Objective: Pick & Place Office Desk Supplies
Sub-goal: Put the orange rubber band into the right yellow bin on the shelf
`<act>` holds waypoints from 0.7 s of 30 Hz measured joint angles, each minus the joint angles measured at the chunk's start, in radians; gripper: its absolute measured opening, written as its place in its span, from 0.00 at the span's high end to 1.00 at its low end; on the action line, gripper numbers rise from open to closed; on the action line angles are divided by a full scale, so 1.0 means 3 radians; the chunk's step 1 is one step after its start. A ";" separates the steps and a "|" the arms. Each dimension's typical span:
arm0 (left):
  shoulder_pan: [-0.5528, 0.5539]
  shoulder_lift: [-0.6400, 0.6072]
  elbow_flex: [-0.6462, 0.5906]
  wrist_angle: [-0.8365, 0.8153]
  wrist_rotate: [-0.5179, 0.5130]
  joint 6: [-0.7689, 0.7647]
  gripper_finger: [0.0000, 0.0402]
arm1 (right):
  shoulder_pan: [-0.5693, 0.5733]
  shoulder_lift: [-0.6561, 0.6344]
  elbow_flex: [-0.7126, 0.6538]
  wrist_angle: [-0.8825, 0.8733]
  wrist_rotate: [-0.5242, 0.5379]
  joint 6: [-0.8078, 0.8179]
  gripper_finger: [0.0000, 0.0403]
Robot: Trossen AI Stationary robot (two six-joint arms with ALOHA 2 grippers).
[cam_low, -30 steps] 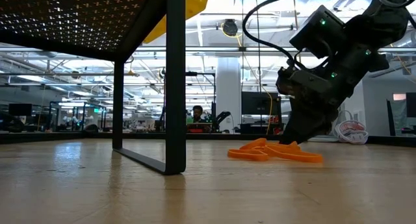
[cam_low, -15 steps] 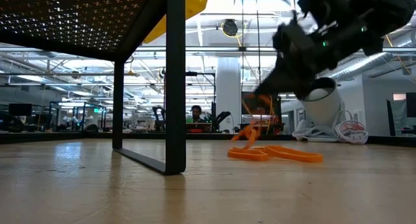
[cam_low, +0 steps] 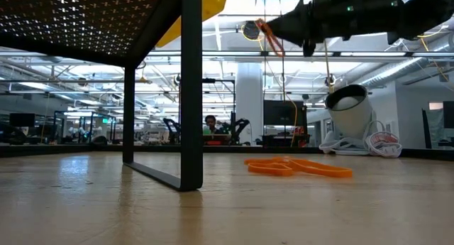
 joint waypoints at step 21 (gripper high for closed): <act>0.0430 0.0862 0.0224 0.0962 0.0505 -0.0180 0.32 | 0.0052 0.0362 0.0365 0.0748 -0.0616 -0.0116 1.00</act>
